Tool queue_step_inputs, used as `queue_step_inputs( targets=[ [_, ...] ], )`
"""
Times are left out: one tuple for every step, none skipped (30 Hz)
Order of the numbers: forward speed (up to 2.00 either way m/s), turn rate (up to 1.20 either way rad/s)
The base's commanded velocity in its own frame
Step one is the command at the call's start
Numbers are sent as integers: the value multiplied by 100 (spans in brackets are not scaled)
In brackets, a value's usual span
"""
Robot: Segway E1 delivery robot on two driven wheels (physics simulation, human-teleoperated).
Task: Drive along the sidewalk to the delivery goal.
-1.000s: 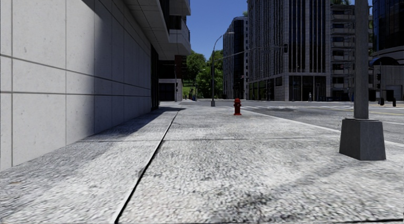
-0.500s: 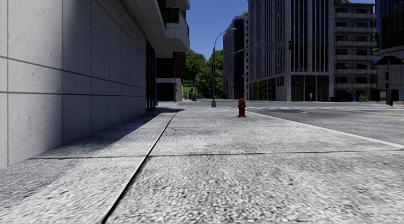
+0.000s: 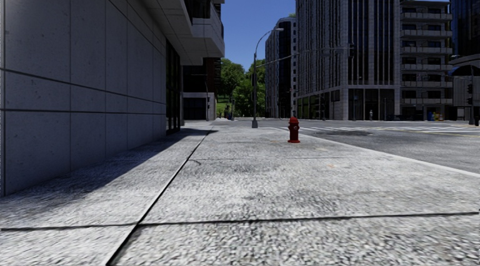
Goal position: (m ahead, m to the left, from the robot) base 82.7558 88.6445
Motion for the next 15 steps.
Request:
queue_step_inputs(
  targets=[
    [200,0],
    [200,0],
    [200,0],
    [200,0],
    [200,0],
    [200,0],
    [200,0],
    [200,0],
    [200,0],
    [200,0],
    [200,0],
    [200,0],
    [200,0],
    [200,0],
    [200,0]
  ],
)
